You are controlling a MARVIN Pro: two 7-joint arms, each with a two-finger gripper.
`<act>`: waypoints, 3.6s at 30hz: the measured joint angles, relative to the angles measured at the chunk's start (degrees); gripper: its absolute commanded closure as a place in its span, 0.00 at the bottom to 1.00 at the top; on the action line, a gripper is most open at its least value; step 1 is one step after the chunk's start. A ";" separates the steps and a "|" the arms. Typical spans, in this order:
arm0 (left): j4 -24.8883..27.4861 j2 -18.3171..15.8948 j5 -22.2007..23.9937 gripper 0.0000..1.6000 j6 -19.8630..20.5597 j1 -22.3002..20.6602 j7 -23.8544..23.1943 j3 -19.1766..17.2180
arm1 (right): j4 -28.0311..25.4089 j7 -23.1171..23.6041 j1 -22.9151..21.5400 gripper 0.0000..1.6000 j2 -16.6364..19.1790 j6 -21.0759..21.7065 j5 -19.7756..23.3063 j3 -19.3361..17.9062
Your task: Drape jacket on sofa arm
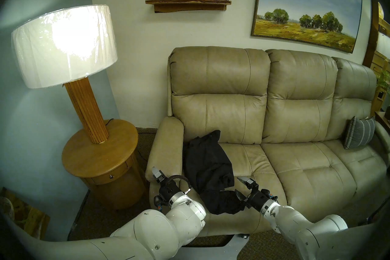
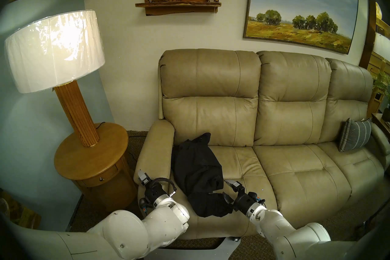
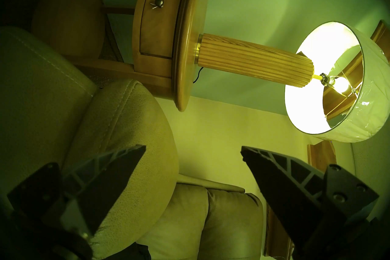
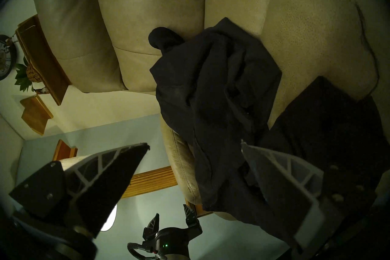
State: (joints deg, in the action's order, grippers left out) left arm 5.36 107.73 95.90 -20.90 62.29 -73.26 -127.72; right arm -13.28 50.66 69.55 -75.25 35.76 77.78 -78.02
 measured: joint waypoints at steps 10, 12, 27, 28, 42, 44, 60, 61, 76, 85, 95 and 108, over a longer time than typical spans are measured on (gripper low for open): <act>0.00 -0.03 -0.06 0.00 0.01 0.01 0.01 -0.01 | 0.44 -7.06 -2.12 0.00 -3.50 0.05 0.62 -1.16; 0.00 -0.04 -0.07 0.00 0.01 0.02 0.02 -0.01 | 0.62 -8.58 -2.59 0.00 -4.20 0.04 0.91 -1.57; 0.00 -0.06 -0.13 0.00 0.03 0.02 0.04 -0.03 | 3.03 -16.46 -5.65 0.00 -9.13 -3.87 2.32 -4.06; 0.00 -0.06 -0.13 0.00 0.03 0.02 0.05 -0.03 | 3.03 -16.74 -5.85 0.00 -9.42 -3.97 2.51 -4.35; 0.00 -0.08 -0.17 0.00 0.04 0.03 0.06 -0.05 | 6.70 -28.45 -9.11 0.00 -13.08 -8.29 1.23 -3.61; 0.00 -0.08 -0.17 0.00 0.04 0.03 0.06 -0.05 | 6.81 -29.05 -9.18 0.53 -13.60 -9.05 0.79 -3.36; 0.00 -0.09 -0.24 0.00 0.05 0.03 0.13 -0.08 | 3.66 -24.15 -9.70 1.00 -13.96 -12.94 1.03 -5.07; 0.00 -0.09 -0.25 0.00 0.06 0.03 0.15 -0.08 | 3.13 -23.74 -10.10 1.00 -13.93 -13.14 1.17 -5.30; 0.01 -0.11 -0.33 0.00 0.07 0.04 0.45 -0.08 | -6.54 -18.08 -16.37 1.00 -18.42 -13.19 1.06 -4.09; 0.01 -0.12 -0.37 0.00 0.08 0.04 0.56 -0.08 | -10.42 -17.40 -17.63 1.00 -22.93 -11.11 -2.24 2.70; 0.01 -0.26 -0.62 0.00 0.26 0.16 0.58 0.03 | -10.89 -21.20 -16.93 1.00 -27.79 -12.57 -5.28 11.55; 0.01 -1.67 -1.79 0.00 1.78 1.57 0.50 1.03 | -5.94 -29.56 -17.58 1.00 -33.69 -18.29 -6.67 15.85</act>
State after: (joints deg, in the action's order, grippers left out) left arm 5.36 106.06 94.11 -19.13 63.85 -72.77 -126.69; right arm -19.21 21.11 51.97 -108.94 17.48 71.11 -62.17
